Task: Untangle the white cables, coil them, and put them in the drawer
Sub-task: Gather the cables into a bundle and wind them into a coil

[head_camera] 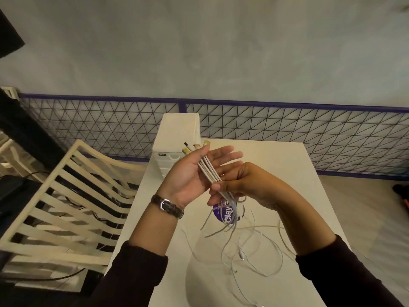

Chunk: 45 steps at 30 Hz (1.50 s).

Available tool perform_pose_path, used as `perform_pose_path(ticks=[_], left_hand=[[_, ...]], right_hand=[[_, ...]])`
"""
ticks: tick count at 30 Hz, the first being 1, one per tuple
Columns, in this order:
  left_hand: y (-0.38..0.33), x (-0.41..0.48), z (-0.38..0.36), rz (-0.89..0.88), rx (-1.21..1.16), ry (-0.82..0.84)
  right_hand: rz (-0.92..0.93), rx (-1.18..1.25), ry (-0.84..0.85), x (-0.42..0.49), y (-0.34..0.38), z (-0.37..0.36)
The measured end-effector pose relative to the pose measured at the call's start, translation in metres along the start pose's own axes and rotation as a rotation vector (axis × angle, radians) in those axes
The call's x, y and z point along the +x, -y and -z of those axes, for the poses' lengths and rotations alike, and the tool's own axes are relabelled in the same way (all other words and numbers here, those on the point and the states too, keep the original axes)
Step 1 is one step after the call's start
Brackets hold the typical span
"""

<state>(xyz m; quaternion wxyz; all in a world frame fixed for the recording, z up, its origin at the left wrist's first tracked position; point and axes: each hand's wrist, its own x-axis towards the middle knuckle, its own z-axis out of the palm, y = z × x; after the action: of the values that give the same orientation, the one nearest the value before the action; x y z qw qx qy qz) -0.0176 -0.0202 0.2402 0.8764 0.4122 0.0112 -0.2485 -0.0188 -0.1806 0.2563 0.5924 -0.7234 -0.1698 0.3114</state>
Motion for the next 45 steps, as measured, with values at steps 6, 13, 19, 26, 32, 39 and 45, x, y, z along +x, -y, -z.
perform_pose_path(ticks=[6, 13, 19, 26, 32, 39, 45], left_hand=[[-0.020, 0.024, -0.001, -0.015, -0.176, -0.086], [-0.080, 0.008, 0.011, -0.151, -0.182, -0.066], [-0.117, -0.009, -0.005, -0.322, -0.224, 0.068], [-0.139, 0.008, 0.016, -0.317, -0.320, -0.134], [-0.158, 0.013, 0.030, -0.340, -0.334, -0.190], [-0.167, 0.018, 0.034, -0.408, -0.406, -0.215], [-0.149, 0.017, 0.053, -0.367, -0.422, -0.268]], right_hand=[[-0.091, -0.088, -0.035, 0.003, 0.002, 0.012], [-0.009, -0.127, 0.060, 0.014, 0.033, 0.005], [0.222, -0.065, 0.154, -0.006, 0.048, 0.017], [0.181, -0.109, 0.142, -0.002, 0.038, 0.032], [0.188, -0.114, 0.103, -0.015, 0.041, 0.048], [0.115, -0.254, 0.061, -0.012, 0.040, 0.055], [-0.006, -0.372, 0.026, 0.003, 0.005, 0.046]])
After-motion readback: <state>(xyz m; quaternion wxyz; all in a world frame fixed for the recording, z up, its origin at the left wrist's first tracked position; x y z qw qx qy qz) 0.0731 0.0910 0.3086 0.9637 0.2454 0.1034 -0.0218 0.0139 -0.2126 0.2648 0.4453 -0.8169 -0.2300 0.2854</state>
